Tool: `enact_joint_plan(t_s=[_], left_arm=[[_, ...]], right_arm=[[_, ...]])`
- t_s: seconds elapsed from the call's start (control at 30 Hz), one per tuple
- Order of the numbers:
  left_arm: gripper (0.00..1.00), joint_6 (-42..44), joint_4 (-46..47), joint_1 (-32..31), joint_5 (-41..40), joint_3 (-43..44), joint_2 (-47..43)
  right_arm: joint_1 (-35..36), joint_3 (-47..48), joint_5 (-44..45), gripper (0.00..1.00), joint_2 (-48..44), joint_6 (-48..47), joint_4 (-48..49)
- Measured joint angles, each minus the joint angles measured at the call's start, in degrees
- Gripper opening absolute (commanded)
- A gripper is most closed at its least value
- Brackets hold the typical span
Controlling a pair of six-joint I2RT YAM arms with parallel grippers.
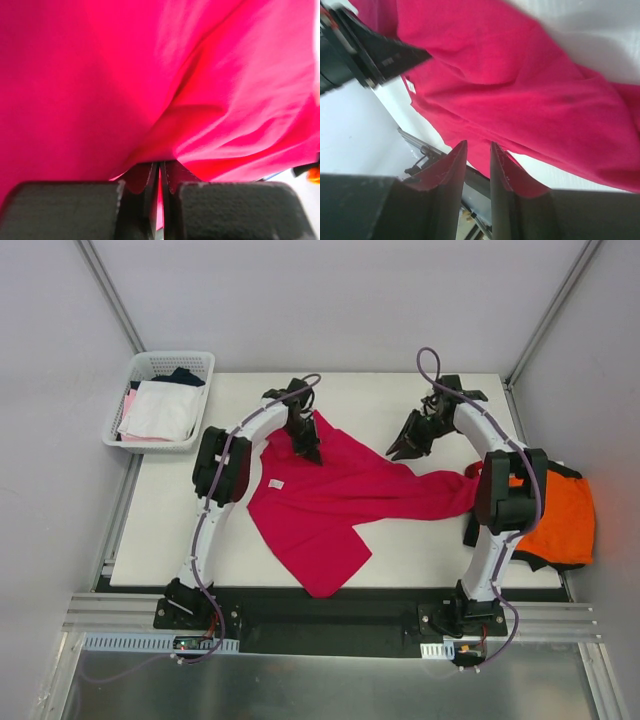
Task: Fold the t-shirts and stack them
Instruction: Flatten the tshirt out
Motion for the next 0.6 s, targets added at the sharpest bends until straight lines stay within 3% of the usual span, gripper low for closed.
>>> enact_joint_plan(t_s=[0.3, 0.6], left_arm=[[0.02, -0.07, 2.78, 2.51, 0.02, 8.31, 5.27], [0.15, -1.84, 3.15, 2.93, -2.4, 16.92, 10.1]], right_arm=[[4.48, -2.05, -0.17, 0.27, 0.35, -1.66, -2.14], [8.79, 0.66, -1.49, 0.27, 6.23, -2.38, -3.1]])
